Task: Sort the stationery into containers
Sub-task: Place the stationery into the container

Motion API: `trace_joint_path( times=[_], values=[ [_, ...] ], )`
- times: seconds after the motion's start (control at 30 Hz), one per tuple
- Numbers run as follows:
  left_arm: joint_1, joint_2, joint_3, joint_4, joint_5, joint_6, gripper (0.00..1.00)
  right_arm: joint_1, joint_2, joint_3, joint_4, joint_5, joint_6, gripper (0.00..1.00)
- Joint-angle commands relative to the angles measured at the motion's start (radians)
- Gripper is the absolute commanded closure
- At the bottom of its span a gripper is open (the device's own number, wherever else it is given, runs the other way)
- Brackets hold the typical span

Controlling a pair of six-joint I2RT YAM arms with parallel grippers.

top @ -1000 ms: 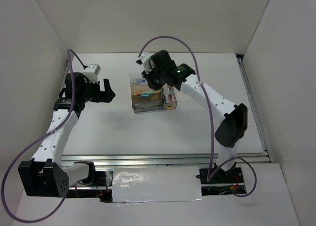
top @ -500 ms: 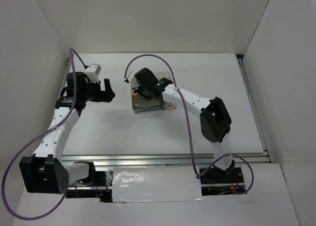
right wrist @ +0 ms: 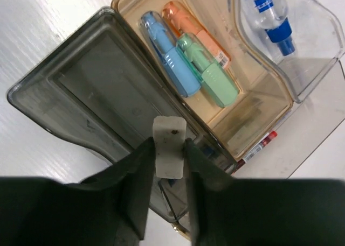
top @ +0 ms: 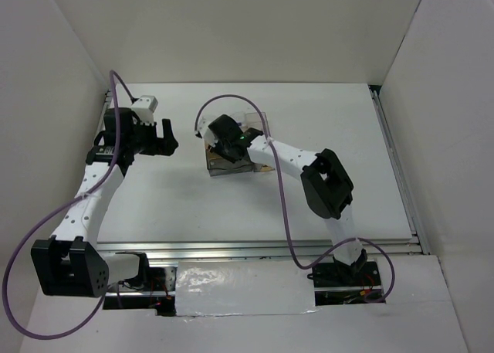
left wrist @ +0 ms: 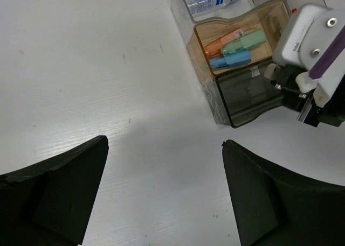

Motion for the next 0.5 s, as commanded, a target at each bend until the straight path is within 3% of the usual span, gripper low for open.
trace_joint_path(
  times=[0.0,0.1,0.3,0.47],
  values=[
    [0.005,0.012,0.064,0.012,-0.008,0.017,0.01,-0.003,0.001,0.028,-0.001,0.026,0.029,0.61],
    [0.003,0.027,0.095,-0.017,-0.020,0.012,0.01,0.001,-0.062,0.060,-0.055,0.042,0.078,0.42],
    [0.037,0.055,0.138,-0.087,-0.010,0.017,0.01,-0.092,-0.349,0.054,-0.102,0.016,0.213,0.32],
    [0.061,0.018,0.092,-0.074,0.026,0.026,0.01,-0.334,-0.592,-0.112,-0.133,-0.087,0.256,0.31]
  ],
)
